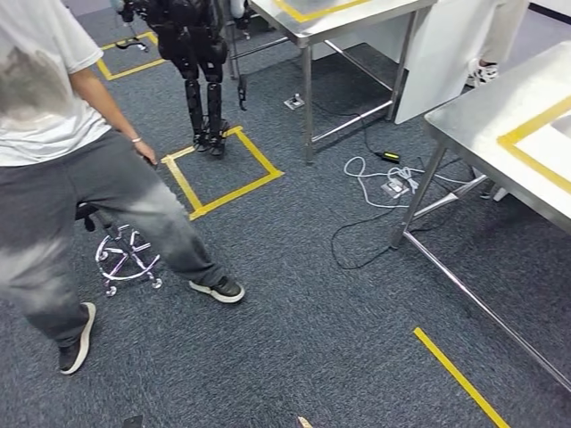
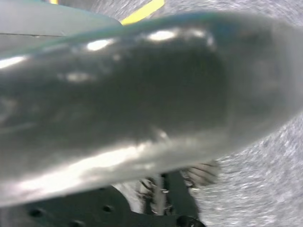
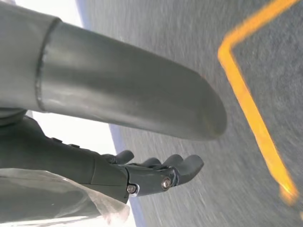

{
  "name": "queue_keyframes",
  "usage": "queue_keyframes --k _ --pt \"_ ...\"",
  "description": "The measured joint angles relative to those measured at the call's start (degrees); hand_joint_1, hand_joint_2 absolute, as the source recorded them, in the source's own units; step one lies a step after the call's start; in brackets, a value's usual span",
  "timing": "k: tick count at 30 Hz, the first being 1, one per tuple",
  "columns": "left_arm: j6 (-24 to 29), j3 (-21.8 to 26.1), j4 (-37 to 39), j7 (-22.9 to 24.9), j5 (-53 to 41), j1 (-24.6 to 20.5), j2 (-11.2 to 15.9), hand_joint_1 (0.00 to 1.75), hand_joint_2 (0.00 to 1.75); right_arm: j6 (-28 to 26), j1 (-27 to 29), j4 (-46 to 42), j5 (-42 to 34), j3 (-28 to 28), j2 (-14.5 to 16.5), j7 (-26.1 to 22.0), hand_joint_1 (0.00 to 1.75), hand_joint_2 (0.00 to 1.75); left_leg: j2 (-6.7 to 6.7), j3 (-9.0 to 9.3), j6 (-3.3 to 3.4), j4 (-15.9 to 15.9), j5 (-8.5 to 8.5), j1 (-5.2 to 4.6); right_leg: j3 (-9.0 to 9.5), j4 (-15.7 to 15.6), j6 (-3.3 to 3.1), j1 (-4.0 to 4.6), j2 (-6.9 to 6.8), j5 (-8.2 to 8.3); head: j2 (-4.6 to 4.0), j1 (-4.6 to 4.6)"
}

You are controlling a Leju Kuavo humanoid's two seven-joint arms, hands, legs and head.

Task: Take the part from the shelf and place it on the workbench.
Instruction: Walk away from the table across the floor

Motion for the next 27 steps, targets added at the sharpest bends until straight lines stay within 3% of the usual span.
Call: queue_keyframes --k 2,3,4,5,7,8,9,11,13,15,17,18,19,20,22,24,26,27 --pt "0.4 1.4 0.0 -1.4 1.6 0.0 -0.4 0.0 0.0 -2.0 0.8 -0.1 3.3 1.8 3.4 -2.0 0.0 0.0 0.9 -2.41 -0.32 6.1 -2.48 0.37 -0.25 0.0 -0.19 0.43 -2.0 -0.1 0.0 -0.03" --pt "0.5 2.0 0.0 -2.1 2.1 0.1 -0.6 0.0 0.0 -3.0 0.8 0.0 4.4 2.6 5.1 -2.5 0.0 0.0 1.0 -2.39 -0.41 6.7 -2.31 0.44 -0.4 0.0 -0.23 0.56 -2.86 -0.17 0.0 -0.04" --pt "0.4 2.4 0.0 -2.7 2.4 0.3 -0.8 0.0 0.0 -3.6 0.8 0.2 5.1 3.3 6.4 -3.2 0.0 0.0 1.15 -1.28 -0.44 5.1 -1.21 0.45 -0.49 0.0 -0.22 0.59 -3.7 -0.25 0.0 -0.16" --pt "0.4 2.9 0.0 -3.3 2.6 0.3 -0.9 0.0 0.0 -4.1 0.7 0.4 6.0 4.1 7.6 -4.1 0.0 0.0 1.71 0.84 -0.41 1.5 0.44 0.42 -0.46 0.0 -0.18 0.58 -4.47 -0.34 0.0 -0.33" --pt "0.5 3.5 0.0 -4.0 2.8 0.2 -1.3 0.0 0.0 -4.9 0.6 0.8 7.7 5.7 9.7 -6.1 0.0 0.0 4.24 5.14 -0.13 -6.3 2.74 0.31 0.03 0.1 0.12 0.65 -5.81 -0.56 0.0 -0.52" --pt "0.7 3.8 0.0 -4.1 2.8 0.1 -1.5 0.0 0.0 -5.7 0.6 0.8 8.6 6.5 10.7 -6.9 0.0 0.0 5.16 6.37 0.09 -8.6 3.23 0.24 0.35 0.1 0.39 0.75 -6.35 -0.64 0.0 -0.4" --pt "1.1 4.0 0.0 -3.9 2.7 0.0 -1.7 0.0 0.0 -6.7 0.4 0.8 9.2 7.3 11.7 -7.5 0.0 0.0 5.53 6.72 0.35 -9.6 3.27 0.14 0.67 0.0 0.71 0.85 -6.81 -0.64 0.0 -0.27" --pt "2.4 4.3 0.0 -2.9 1.8 0.2 -1.9 0.0 0.0 -9.2 -0.5 0.8 10.1 8.9 14.2 -8.0 0.0 0.0 4.44 6.59 1.03 -9.8 3.67 0.15 1.1 -0.3 1.45 0.81 -7.25 -0.57 0.0 -0.07" --pt "3.9 4.3 0.0 -1.0 0.1 0.2 -2.1 0.0 0.0 -11.7 -1.7 0.9 9.8 9.8 16.9 -7.1 0.0 0.0 3.48 6.68 1.76 -10.4 4.23 0.39 0.58 0.7 2.0 0.62 -4.84 -1.62 0.0 -0.05" --pt "4.8 4.0 0.0 0.9 -1.5 0.1 -2.3 0.0 0.0 -13.2 -2.8 1.2 9.2 10.1 19.9 -5.4 0.0 0.0 2.27 6.51 2.32 -10.6 4.61 0.44 -2.41 6.7 2.12 0.48 -1.36 -5.06 0.0 0.01" --pt "5.0 3.6 0.0 1.8 -2.2 -0.1 -2.4 0.0 0.0 -13.7 -3.6 1.5 8.8 10.1 22.1 -4.3 0.0 0.0 0.72 6.21 2.61 -10.6 4.78 0.15 -6.31 14.5 1.98 0.48 -0.15 -7.99 0.0 0.03" --pt "5.1 3.5 0.0 2.0 -2.4 -0.1 -2.4 0.0 0.0 -13.8 -3.9 1.6 8.7 10.1 22.8 -4.0 0.0 0.0 -0.1 6.18 2.66 -10.6 4.83 -0.01 -7.29 16.1 1.83 0.53 0.01 -7.93 0.0 0.03" --pt "5.1 3.5 0.0 2.0 -2.4 -0.1 -2.3 0.0 0.0 -13.9 -4.1 1.7 8.6 10.1 23.1 -3.9 0.0 0.0 -0.97 6.2 2.67 -10.6 4.88 -0.15 -7.22 15.5 1.61 0.61 0.17 -6.72 0.0 0.03" --pt "5.1 3.4 0.0 2.1 -2.6 0.0 -2.3 0.0 0.0 -14.0 -4.4 1.7 8.4 10.1 23.4 -3.8 0.0 0.0 -1.89 6.25 2.65 -10.6 4.93 -0.23 -6.08 12.6 1.28 0.73 0.65 -4.55 0.0 0.01" --pt "4.8 3.0 0.0 2.6 -4.2 -0.1 -2.3 0.0 0.0 -14.5 -4.8 1.7 6.8 9.9 23.7 -3.2 0.0 0.0 -3.52 6.23 2.46 -10.5 5.01 -0.3 -2.71 4.8 0.48 0.88 3.27 -0.6 0.0 0.01" --pt "4.2 1.5 0.1 4.1 -7.6 -0.3 -2.2 0.0 0.0 -15.2 -5.8 1.7 3.8 8.9 24.1 -1.5 0.0 0.0 -4.89 5.68 1.93 -10.3 5.25 -0.16 -0.55 0.4 -0.01 0.96 5.32 0.4 0.0 0.01" --pt "3.6 -0.6 0.1 5.8 -10.3 -0.8 -1.9 0.0 0.0 -15.2 -7.7 1.7 1.5 7.3 24.4 0.8 0.0 0.0 -6.04 4.97 1.12 -10.3 5.67 0.12 -0.1 -0.5 -0.31 1.06 4.76 0.35 0.01 0.0" --pt "3.4 -1.4 0.1 6.5 -11.0 -1.1 -1.8 0.0 0.0 -14.8 -8.8 1.7 1.0 6.7 24.5 1.8 0.0 0.0 -5.52 4.7 0.8 -10.1 5.63 0.16 -0.05 -0.8 -0.54 1.01 4.08 0.63 0.01 -0.03"
